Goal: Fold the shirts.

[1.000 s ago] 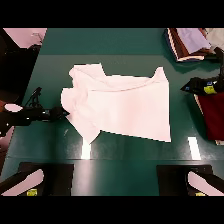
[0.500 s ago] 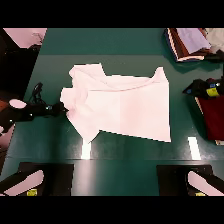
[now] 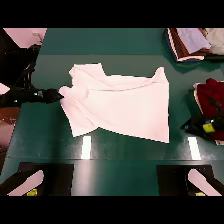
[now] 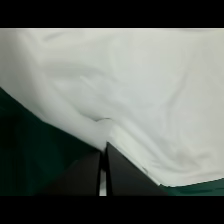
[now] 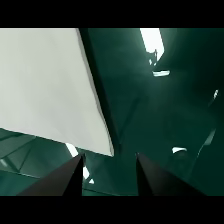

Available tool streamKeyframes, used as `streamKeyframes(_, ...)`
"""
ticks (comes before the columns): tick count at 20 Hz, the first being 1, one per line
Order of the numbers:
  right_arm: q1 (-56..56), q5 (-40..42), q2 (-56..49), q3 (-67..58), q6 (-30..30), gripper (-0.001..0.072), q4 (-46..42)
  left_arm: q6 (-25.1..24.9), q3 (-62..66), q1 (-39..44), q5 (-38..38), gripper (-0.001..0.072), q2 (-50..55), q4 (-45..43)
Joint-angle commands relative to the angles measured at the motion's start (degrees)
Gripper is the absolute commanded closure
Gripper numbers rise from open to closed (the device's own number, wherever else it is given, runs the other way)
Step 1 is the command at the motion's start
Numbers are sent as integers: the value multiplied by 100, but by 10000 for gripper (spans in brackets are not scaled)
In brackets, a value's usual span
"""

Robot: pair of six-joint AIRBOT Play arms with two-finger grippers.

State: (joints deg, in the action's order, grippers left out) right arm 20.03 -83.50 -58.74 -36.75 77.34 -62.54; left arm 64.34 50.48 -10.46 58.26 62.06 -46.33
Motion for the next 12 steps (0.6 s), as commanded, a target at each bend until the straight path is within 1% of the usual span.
streamKeyframes(1,-138,284,31,822,-111,326,151,-24,94,-4,101,681,-28,0)
streamKeyframes(4,-682,662,31,1130,-81,325,195,-26,94,-4,151,681,-28,0)
streamKeyframes(7,-1104,1117,31,1163,-70,326,555,-26,94,-4,181,681,-28,0)
streamKeyframes(9,-1266,1305,24,1163,-22,337,581,-28,94,-4,199,681,-28,-4)
streamKeyframes(10,-1314,1338,20,1163,-22,369,581,-28,94,-4,203,681,-28,-7)
streamKeyframes(11,-1342,1335,20,1161,-26,446,584,-28,94,-4,208,681,-28,-7)
streamKeyframes(12,-1386,1335,20,1161,-28,560,581,-28,94,-4,229,681,-28,-9)
